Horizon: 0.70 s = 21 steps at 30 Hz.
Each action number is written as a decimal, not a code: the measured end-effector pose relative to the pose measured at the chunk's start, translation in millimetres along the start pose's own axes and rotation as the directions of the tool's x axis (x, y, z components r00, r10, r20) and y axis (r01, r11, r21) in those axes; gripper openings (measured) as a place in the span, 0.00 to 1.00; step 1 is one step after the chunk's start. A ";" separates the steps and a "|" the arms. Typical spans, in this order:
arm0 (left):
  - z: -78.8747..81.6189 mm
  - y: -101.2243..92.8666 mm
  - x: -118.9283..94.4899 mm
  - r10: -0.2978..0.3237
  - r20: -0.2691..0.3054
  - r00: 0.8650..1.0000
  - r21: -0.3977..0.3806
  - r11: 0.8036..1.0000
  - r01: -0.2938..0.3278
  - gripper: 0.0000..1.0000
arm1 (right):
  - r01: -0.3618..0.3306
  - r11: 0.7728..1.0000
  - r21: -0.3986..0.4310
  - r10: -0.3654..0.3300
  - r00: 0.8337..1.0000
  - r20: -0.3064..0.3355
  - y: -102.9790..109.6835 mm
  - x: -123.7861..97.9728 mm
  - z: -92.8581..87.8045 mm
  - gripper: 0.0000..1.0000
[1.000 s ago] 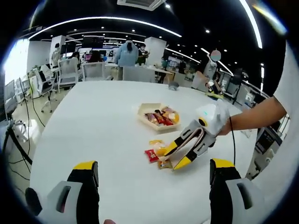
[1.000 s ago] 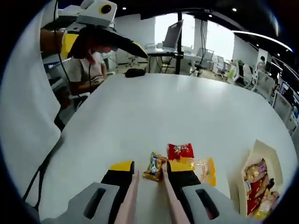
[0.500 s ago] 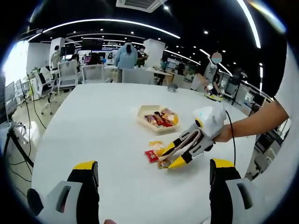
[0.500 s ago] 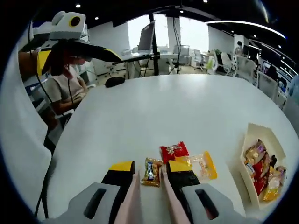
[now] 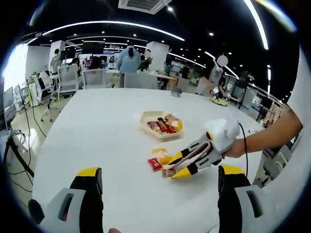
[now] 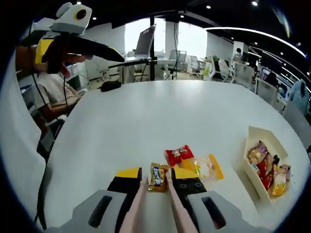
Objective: Place the target food into the container with the food tongs after gripping and lifting it, then release it inside without dropping or visibly crushing the food.
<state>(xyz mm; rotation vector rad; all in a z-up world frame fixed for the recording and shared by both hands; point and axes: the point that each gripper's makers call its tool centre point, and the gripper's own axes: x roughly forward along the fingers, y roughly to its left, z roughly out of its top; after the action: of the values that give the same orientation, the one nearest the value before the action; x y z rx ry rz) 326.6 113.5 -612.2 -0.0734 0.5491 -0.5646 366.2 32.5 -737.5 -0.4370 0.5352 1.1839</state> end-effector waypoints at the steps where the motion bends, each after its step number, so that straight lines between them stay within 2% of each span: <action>1: 0.5 -0.7 0.0 -0.002 0.000 1.000 0.002 1.000 0.002 1.00 | -0.002 1.000 0.003 0.002 1.000 -0.001 -0.5 0.0 -0.1 0.23; 12: 0.5 -2.1 2.3 -0.017 -0.004 1.000 0.005 1.000 0.017 1.00 | 0.007 0.998 0.054 -0.007 1.000 -0.013 -3.5 0.6 0.6 0.23; 15: 2.3 -2.9 3.5 -0.019 -0.007 1.000 0.009 1.000 0.019 1.00 | 0.001 0.994 0.111 0.002 1.000 -0.024 -6.3 0.9 0.4 0.23; 21: 4.6 -1.3 3.0 -0.010 -0.003 1.000 0.011 1.000 0.010 1.00 | 0.012 0.989 0.149 -0.003 0.998 -0.055 -9.3 2.3 1.5 0.20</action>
<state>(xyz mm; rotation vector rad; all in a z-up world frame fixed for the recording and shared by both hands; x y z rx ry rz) 330.5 110.4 -609.4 -0.0650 0.5486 -0.5776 375.9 32.1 -737.4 -0.3435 0.6642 1.1185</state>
